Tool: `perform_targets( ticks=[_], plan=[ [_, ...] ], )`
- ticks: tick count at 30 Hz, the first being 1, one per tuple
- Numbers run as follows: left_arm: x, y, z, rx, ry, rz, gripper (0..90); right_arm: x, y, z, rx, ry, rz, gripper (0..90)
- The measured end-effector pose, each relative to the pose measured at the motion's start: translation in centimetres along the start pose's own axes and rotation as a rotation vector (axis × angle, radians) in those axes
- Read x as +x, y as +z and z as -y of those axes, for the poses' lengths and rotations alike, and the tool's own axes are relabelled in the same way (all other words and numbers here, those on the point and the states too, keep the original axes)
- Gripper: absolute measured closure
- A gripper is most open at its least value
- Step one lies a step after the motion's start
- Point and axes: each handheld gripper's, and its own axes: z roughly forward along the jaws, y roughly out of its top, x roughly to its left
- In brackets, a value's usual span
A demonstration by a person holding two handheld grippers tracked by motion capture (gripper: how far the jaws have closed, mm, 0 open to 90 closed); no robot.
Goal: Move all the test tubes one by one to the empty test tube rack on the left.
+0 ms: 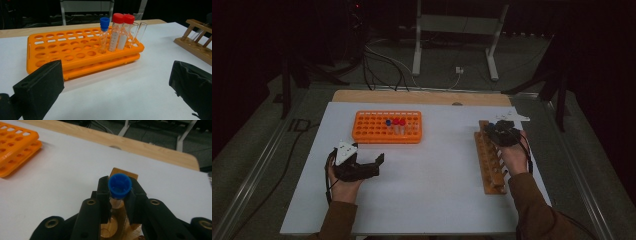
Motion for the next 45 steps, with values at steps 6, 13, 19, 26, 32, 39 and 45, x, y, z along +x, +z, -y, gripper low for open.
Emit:
perform_targets(
  ticks=[6, 13, 19, 26, 32, 39, 45],
  plan=[
    [-0.1, 0.1, 0.0, 0.001, -0.001, 0.0, 0.6, 0.2, -1.3, -0.4, -0.045, -0.019, 0.016, 75.6],
    [-0.4, -0.1, -0.1, -0.016, 0.011, -0.007, 0.7, 0.5, -2.7, -1.0, -0.087, -0.062, 0.036, 75.6],
    [-0.5, -0.1, -0.1, -0.014, 0.011, -0.009, 0.7, 0.4, -3.9, -1.5, -0.124, -0.062, 0.033, 75.6],
    [-0.5, -0.1, -0.5, -0.032, -0.025, 0.016, 0.7, 0.5, -5.2, -2.2, -0.166, -0.053, -0.001, 75.6],
    [-1.1, 0.2, -1.1, -0.018, -0.001, 0.038, 1.5, 1.3, -5.6, -2.3, -0.176, -0.046, -0.068, 75.5],
    [-2.7, 1.0, -2.2, -0.007, 0.055, 0.07, 3.5, 3.0, -5.6, -2.4, -0.168, -0.063, -0.136, 75.4],
    [-3.9, 1.5, -3.4, -0.016, 0.095, 0.088, 6.2, 4.6, -5.5, -2.7, -0.16, -0.082, -0.18, 75.3]
  ],
)
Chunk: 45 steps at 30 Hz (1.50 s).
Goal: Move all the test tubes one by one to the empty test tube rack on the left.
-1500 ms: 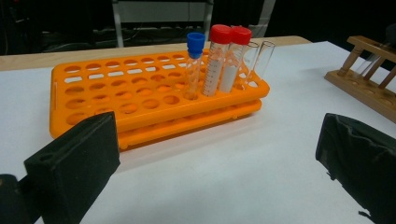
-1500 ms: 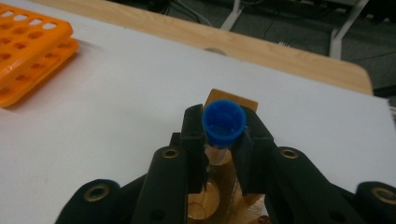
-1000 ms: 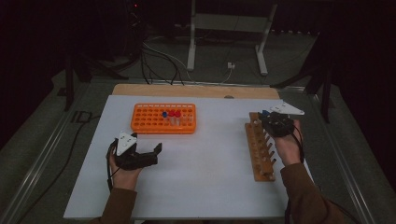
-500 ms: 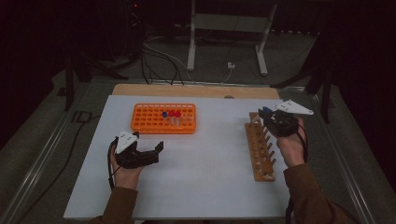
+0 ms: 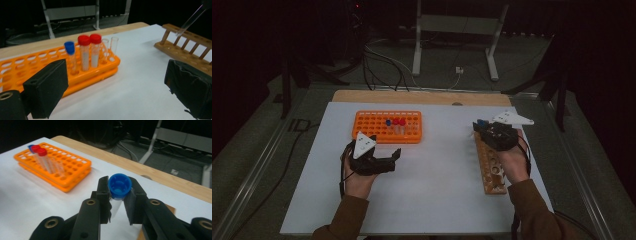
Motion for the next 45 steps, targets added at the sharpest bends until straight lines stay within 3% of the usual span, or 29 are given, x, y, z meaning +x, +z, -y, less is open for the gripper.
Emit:
perform_targets(
  ticks=[11, 23, 33, 35, 39, 45],
  plan=[
    [-1.7, 1.6, -0.9, -0.031, 0.023, 0.048, 8.0, 2.5, 0.8, -0.1, 0.025, 0.0, -0.081, 75.3],
    [-4.6, 4.5, -1.3, -0.012, 0.066, 0.141, 15.2, 4.7, 1.8, 0.0, 0.053, -0.007, -0.158, 75.2],
    [-6.6, 7.0, -0.6, 0.026, 0.102, 0.169, 23.0, 6.3, 2.6, 0.3, 0.075, -0.013, -0.211, 75.2],
    [-7.2, 7.4, -0.5, 0.024, 0.119, 0.168, 27.3, 6.6, 2.8, 0.3, 0.079, -0.017, -0.219, 75.2],
    [-8.0, 7.8, -0.6, 0.011, 0.151, 0.194, 47.1, 7.2, 3.0, 0.3, 0.083, -0.021, -0.236, 75.1],
    [-8.7, 8.4, -0.5, 0.013, 0.164, 0.212, 59.3, 7.7, 3.2, 0.3, 0.088, -0.021, -0.253, 75.2]
  ],
)
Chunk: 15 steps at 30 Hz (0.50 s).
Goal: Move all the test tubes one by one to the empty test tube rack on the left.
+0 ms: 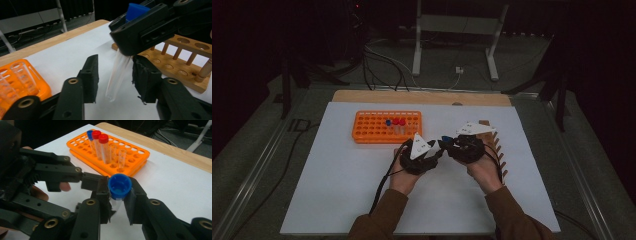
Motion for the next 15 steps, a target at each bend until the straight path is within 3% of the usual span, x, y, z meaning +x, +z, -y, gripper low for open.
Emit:
perform_targets(
  ticks=[9, 15],
  plan=[
    [-0.12, 0.22, 0.06, 0.0, 0.01, 0.008, 69.6, 0.19, 0.31, 0.04, 0.005, 0.01, -0.02, 75.2],
    [-0.44, 0.11, 0.11, -0.007, 0.043, 0.022, 77.6, 0.29, 0.38, 0.0, 0.0, 0.013, -0.027, 74.9]
  ],
)
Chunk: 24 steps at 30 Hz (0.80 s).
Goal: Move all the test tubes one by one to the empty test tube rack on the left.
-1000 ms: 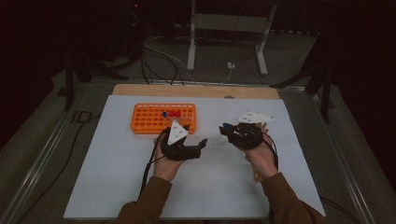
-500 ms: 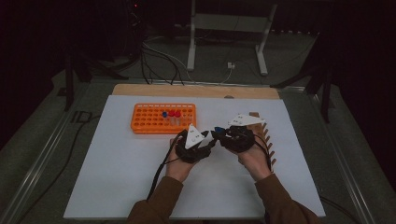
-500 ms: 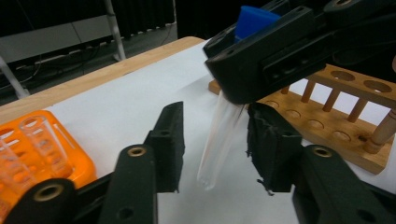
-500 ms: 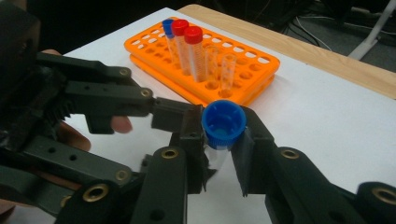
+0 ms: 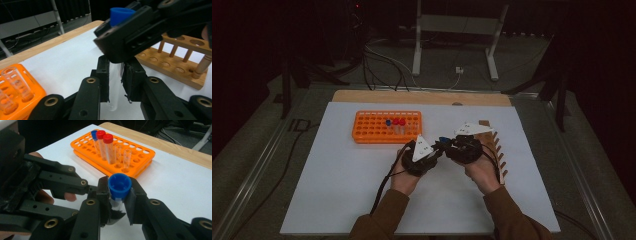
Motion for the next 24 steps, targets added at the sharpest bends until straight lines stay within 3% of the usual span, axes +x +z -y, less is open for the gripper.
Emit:
perform_targets(
  ticks=[3, 8, 16, 24],
  plan=[
    [0.2, 0.0, 0.0, 0.001, -0.008, -0.005, 77.9, -0.1, -0.2, 0.0, -0.012, 0.0, -0.01, 66.8],
    [0.6, -0.1, 0.1, 0.006, -0.016, -0.018, 77.9, -0.5, -0.7, 0.0, -0.045, 0.01, -0.016, 42.6],
    [1.5, -0.5, 0.3, 0.003, -0.06, -0.038, 77.9, -1.2, -1.4, 0.3, -0.088, 0.051, 0.065, 15.6],
    [2.9, -1.6, 0.8, -0.011, -0.121, -0.067, 77.8, -1.6, -1.6, 1.2, -0.075, 0.042, 0.073, 4.4]
  ],
)
